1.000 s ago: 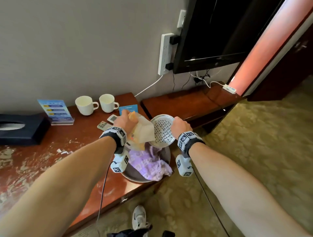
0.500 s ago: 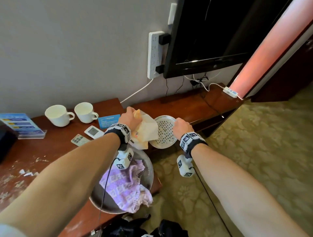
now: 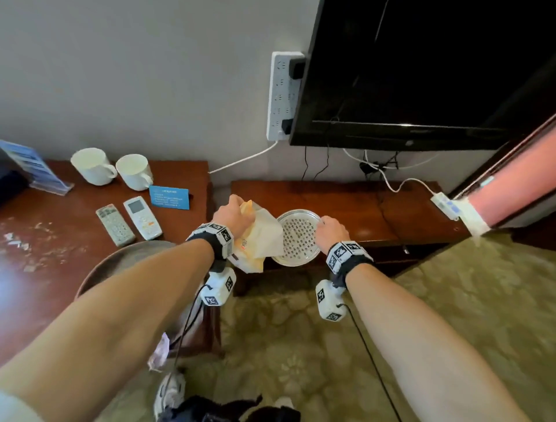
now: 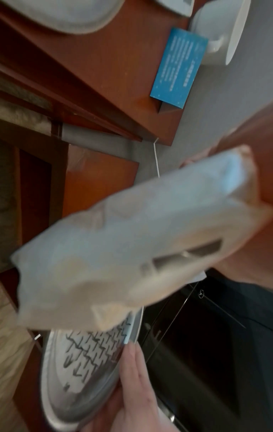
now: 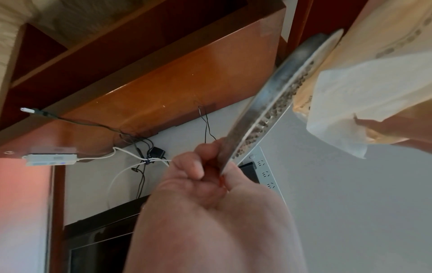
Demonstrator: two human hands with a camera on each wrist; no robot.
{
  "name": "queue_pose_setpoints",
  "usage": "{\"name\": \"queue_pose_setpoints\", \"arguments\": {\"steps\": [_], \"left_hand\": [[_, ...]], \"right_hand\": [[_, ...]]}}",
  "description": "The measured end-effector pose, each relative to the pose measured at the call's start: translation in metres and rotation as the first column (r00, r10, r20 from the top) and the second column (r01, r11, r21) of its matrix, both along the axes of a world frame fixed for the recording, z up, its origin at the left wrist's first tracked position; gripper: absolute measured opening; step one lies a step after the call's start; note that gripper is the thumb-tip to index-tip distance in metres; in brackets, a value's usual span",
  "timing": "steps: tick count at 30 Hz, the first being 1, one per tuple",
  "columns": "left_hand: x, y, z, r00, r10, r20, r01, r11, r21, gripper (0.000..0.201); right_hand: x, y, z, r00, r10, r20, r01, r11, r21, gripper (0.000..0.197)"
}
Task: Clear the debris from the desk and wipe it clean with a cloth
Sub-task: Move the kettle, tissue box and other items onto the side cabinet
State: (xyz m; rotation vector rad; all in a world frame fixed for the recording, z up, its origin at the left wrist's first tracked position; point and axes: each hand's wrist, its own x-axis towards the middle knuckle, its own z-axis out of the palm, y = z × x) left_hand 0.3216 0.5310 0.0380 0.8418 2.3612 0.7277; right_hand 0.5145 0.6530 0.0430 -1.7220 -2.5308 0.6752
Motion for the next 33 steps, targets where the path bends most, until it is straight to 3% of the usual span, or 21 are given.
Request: {"name": "queue_pose_setpoints", "arguments": {"steps": [6,15,20,27,33], "left_hand": [[0.039,0.012,0.002,0.998,0.027,-0.05,-0.029,0.999,-0.039,0.034],[0.034,0.03,-0.001,0.993,0.077,-0.087,-0.085,0.992,-0.091,0.035],[0.007,0.045,-0.022,0.99,0.118,-0.084,-0.126,0.987,-0.096,0.035],[-0.062,0.086,-0.054,0.982,0.187,-0.003,-0.187,0.979,-0.079,0.034],[-0.086,0.1,-0.078,0.976,0.206,0.077,-0.194,0.972,-0.134,0.031]], "right_hand": [[0.03,0.037,-0.005,0.997,0.076,-0.007,-0.076,0.995,-0.063,0.031],[0.013,0.074,-0.024,0.996,0.081,-0.042,-0.087,0.987,-0.137,0.031],[-0.02,0.101,-0.037,0.993,-0.056,-0.105,0.027,0.967,-0.255,0.029],[-0.089,0.136,-0.072,0.999,0.018,-0.045,-0.03,0.96,-0.279,0.028],[-0.12,0.157,-0.098,0.999,0.049,0.014,-0.041,0.938,-0.344,0.021]]}}
